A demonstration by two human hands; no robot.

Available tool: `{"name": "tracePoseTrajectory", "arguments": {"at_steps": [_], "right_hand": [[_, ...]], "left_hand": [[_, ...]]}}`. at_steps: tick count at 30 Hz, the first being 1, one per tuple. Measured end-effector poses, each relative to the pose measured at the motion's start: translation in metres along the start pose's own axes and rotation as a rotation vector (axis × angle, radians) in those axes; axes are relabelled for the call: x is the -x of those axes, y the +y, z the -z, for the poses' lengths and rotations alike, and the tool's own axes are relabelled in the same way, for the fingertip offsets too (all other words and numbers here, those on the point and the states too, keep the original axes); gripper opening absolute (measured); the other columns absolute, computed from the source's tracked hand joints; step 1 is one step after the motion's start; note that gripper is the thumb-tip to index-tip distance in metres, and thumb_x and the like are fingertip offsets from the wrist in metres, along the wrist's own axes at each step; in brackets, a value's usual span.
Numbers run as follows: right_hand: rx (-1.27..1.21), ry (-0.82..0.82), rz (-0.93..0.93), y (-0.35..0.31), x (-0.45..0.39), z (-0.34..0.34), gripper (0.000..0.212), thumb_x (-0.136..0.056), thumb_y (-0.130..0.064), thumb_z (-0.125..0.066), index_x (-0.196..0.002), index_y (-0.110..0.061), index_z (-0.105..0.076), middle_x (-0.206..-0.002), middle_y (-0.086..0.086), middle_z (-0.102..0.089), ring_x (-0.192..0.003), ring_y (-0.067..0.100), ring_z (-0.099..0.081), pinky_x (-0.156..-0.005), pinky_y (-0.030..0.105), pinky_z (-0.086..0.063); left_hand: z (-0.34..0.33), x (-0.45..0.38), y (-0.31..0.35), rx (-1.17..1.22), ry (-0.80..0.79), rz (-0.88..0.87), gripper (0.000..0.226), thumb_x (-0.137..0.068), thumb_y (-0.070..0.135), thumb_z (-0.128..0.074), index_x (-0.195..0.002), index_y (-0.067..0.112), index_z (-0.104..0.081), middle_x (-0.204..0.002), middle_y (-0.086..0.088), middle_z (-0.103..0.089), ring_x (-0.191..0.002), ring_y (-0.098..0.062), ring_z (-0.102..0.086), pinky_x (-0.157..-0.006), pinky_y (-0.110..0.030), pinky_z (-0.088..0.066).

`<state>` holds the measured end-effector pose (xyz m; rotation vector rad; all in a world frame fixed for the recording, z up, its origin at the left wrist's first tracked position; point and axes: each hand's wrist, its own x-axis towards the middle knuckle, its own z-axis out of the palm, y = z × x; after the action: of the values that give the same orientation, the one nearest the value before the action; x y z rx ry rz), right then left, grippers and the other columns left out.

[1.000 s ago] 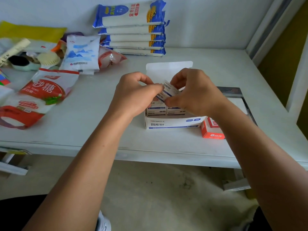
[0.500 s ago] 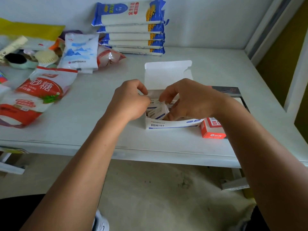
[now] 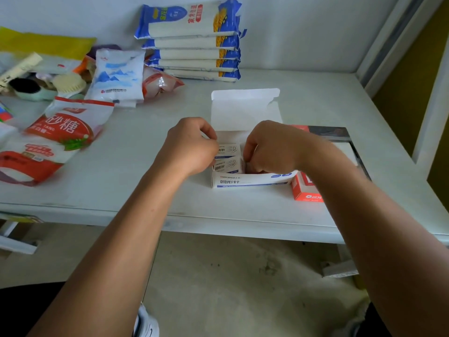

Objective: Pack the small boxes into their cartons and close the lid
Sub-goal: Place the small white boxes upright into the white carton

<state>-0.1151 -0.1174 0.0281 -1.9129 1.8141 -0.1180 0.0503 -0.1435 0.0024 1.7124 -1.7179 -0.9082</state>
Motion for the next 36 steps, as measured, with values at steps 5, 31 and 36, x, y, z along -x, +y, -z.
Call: {"name": "tracePoseTrajectory", "arguments": {"at_steps": [5, 31, 36], "right_hand": [[0.047, 0.314, -0.049, 0.013, 0.007, 0.004, 0.015, -0.068, -0.028, -0.078, -0.071, -0.017, -0.069, -0.076, 0.003, -0.066, -0.071, 0.019, -0.06, -0.054, 0.026, -0.045], [0.228, 0.432, -0.018, 0.035, 0.005, -0.003, 0.029, -0.063, -0.033, -0.084, -0.068, -0.024, -0.058, -0.085, 0.005, -0.065, -0.08, 0.027, -0.057, -0.064, 0.031, -0.046], [0.232, 0.374, 0.02, 0.036, 0.004, -0.007, 0.029, -0.067, -0.039, -0.082, -0.064, -0.026, -0.057, -0.077, 0.0, -0.062, -0.08, 0.022, -0.054, -0.063, 0.028, -0.041]], "left_hand": [[-0.001, 0.012, 0.005, -0.151, 0.008, -0.058, 0.007, -0.081, 0.029, -0.068, -0.083, 0.023, -0.065, -0.078, 0.003, -0.062, -0.072, -0.019, -0.061, -0.052, -0.024, -0.042], [-0.021, 0.023, 0.026, -0.436, -0.073, -0.063, 0.061, -0.064, 0.035, -0.081, -0.11, 0.02, -0.044, -0.109, -0.003, -0.035, -0.088, -0.027, -0.059, -0.063, -0.032, -0.043], [-0.019, 0.024, 0.024, -0.411, -0.091, -0.081, 0.063, -0.063, 0.044, -0.084, -0.109, 0.023, -0.045, -0.108, -0.001, -0.035, -0.086, -0.023, -0.057, -0.059, -0.031, -0.04]]}}
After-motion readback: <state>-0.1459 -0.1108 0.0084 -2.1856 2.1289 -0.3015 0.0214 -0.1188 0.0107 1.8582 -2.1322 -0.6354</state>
